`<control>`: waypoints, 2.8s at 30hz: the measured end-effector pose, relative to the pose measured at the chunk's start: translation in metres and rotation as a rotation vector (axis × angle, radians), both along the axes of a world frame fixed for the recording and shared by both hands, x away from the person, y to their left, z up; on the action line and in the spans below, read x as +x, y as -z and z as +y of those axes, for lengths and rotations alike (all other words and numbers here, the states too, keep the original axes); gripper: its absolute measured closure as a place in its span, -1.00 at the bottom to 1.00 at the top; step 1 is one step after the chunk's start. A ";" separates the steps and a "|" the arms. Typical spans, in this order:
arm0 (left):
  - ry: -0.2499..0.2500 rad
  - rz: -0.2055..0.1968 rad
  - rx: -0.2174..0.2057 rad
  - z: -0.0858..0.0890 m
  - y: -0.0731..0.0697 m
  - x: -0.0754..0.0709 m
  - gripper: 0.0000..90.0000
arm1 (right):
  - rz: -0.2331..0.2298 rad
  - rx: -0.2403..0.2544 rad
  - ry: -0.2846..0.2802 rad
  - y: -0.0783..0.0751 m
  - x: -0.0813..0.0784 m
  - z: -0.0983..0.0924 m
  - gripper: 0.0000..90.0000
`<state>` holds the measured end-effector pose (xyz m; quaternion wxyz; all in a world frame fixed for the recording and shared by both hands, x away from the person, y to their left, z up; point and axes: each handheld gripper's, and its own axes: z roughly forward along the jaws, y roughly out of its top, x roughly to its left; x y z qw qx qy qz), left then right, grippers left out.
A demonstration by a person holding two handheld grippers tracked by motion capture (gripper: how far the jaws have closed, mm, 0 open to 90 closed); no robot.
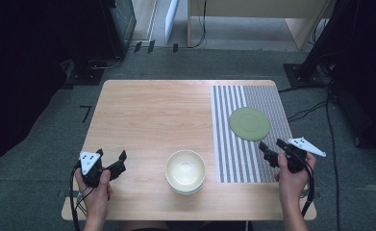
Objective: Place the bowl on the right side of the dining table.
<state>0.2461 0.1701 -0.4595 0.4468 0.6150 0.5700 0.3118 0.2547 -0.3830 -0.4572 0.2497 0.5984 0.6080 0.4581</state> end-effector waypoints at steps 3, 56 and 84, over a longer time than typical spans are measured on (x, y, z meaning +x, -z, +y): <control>-0.011 -0.003 -0.005 -0.002 -0.002 0.006 -0.69 | -0.007 -0.003 -0.003 -0.005 0.006 0.005 -0.44; 0.295 -0.008 -0.073 -0.095 -0.019 -0.012 -0.52 | 0.007 0.022 -0.249 -0.029 -0.013 0.136 -0.23; 0.459 0.061 -0.014 -0.122 -0.018 -0.018 0.02 | 0.034 0.078 -0.412 -0.023 -0.023 0.174 0.37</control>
